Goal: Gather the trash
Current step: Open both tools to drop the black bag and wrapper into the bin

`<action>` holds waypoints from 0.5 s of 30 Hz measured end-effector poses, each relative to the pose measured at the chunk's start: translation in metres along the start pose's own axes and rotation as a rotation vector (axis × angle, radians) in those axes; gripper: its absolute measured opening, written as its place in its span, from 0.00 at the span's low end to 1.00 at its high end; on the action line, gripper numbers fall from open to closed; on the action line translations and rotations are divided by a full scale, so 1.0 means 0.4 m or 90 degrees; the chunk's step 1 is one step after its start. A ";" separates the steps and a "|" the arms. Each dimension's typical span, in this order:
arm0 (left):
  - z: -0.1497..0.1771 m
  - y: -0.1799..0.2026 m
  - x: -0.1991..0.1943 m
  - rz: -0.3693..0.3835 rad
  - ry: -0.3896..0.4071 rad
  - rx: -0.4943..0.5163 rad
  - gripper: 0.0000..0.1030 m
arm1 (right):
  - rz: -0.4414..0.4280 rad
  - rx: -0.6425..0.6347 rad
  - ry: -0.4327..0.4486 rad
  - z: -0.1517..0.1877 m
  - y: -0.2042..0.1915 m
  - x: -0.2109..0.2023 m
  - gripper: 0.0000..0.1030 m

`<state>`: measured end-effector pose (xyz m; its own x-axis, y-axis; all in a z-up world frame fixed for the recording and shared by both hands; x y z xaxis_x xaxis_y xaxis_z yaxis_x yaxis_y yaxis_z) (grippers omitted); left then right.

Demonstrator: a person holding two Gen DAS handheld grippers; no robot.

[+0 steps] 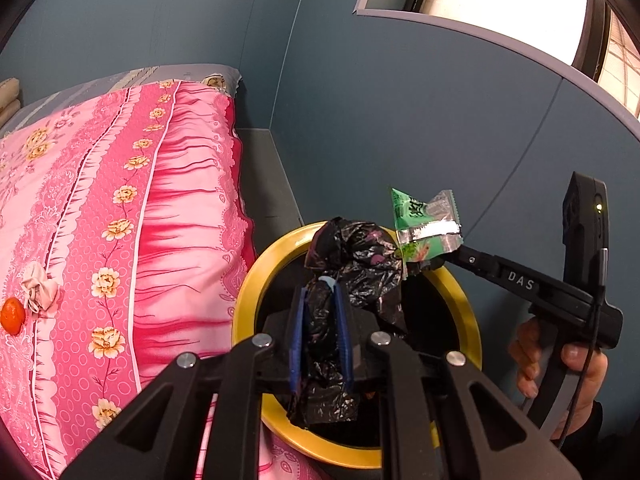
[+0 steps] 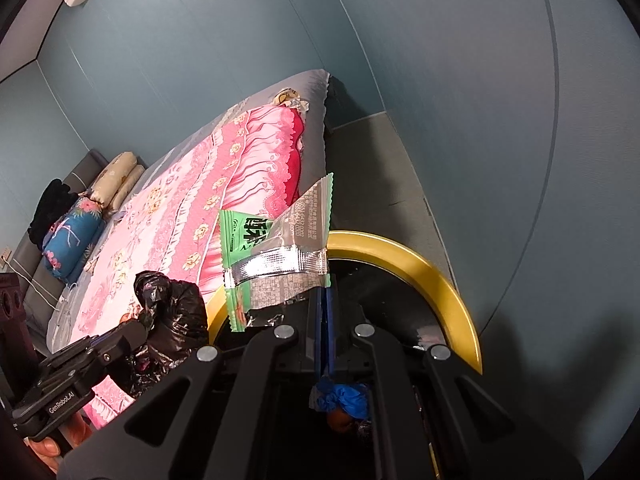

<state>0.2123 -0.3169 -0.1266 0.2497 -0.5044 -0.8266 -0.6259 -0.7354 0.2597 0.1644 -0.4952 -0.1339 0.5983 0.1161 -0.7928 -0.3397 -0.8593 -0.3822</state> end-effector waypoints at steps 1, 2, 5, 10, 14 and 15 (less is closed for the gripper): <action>-0.002 -0.002 0.002 0.002 -0.001 -0.004 0.17 | 0.002 -0.001 -0.001 0.000 -0.001 0.002 0.03; -0.002 -0.005 0.003 0.007 -0.002 -0.008 0.19 | 0.004 0.000 -0.003 0.001 -0.005 0.002 0.03; -0.002 -0.014 0.001 0.020 0.001 -0.025 0.33 | 0.007 -0.001 -0.014 0.005 -0.011 0.006 0.03; -0.001 -0.039 -0.026 0.012 0.024 -0.043 0.53 | 0.016 0.005 -0.022 0.001 -0.007 0.013 0.04; 0.003 -0.083 -0.050 0.004 0.037 -0.069 0.62 | 0.031 0.002 -0.025 -0.001 -0.011 0.015 0.09; 0.004 -0.091 -0.052 0.003 0.038 -0.074 0.62 | 0.032 0.002 -0.025 0.005 -0.011 0.011 0.19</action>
<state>0.2288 -0.2788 -0.1197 0.2919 -0.5317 -0.7950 -0.5382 -0.7785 0.3231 0.1669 -0.4900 -0.1366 0.5520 0.0926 -0.8287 -0.3706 -0.8630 -0.3433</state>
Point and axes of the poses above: each gripper's, at about its wrist camera, not at the fingertips, and x roughly the way its jaws point, y to its right, z to its underside, the point moved 10 cm from there along x, roughly the way its jaws point, and after that the axes turned 14 degrees about -y, right-handed, at the moved point
